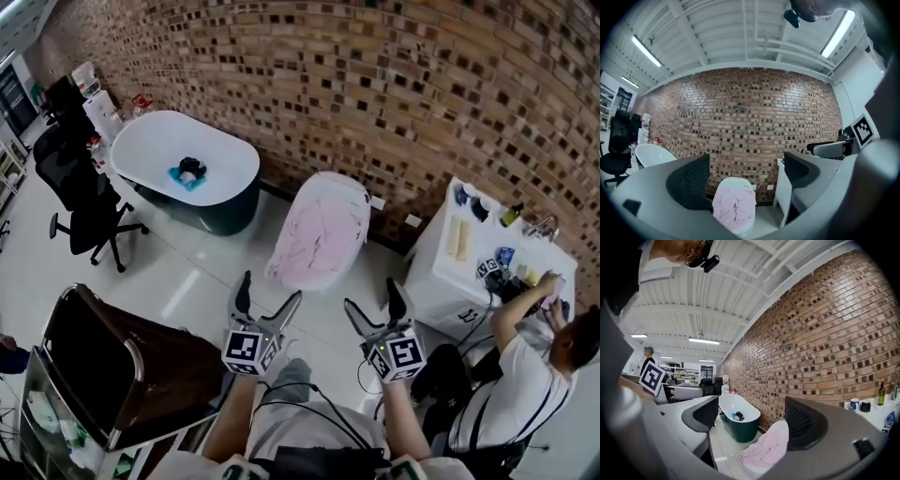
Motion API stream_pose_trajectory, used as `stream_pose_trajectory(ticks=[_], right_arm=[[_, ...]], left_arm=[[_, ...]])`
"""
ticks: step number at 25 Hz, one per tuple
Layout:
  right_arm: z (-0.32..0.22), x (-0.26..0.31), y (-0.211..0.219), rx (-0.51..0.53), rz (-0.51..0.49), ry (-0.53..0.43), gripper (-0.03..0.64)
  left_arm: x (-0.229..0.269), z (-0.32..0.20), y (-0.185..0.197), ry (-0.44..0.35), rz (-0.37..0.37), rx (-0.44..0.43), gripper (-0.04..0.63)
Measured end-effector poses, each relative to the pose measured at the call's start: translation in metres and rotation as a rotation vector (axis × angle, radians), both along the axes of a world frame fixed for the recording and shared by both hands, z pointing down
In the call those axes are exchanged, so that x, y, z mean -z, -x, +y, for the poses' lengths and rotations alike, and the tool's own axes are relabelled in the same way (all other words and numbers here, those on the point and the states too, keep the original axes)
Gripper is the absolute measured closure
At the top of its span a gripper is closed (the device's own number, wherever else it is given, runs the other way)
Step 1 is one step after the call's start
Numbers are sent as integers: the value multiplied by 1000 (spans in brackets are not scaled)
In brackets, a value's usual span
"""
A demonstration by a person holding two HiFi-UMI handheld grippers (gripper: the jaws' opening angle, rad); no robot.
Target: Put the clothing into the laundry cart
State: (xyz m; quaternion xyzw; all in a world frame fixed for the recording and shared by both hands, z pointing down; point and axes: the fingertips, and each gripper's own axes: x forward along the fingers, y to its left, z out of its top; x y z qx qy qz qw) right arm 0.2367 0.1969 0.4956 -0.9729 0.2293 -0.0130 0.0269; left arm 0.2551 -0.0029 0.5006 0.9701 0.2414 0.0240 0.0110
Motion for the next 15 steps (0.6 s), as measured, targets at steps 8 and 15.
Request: stream_pose_trajectory(ticks=[8, 15], right_arm=[[-38, -29, -122, 20, -92, 53, 164], [-49, -105, -158, 47, -272, 111, 163]], left_arm=[[-13, -9, -134, 10, -24, -93, 118], [-70, -10, -176, 18, -151, -103, 118]])
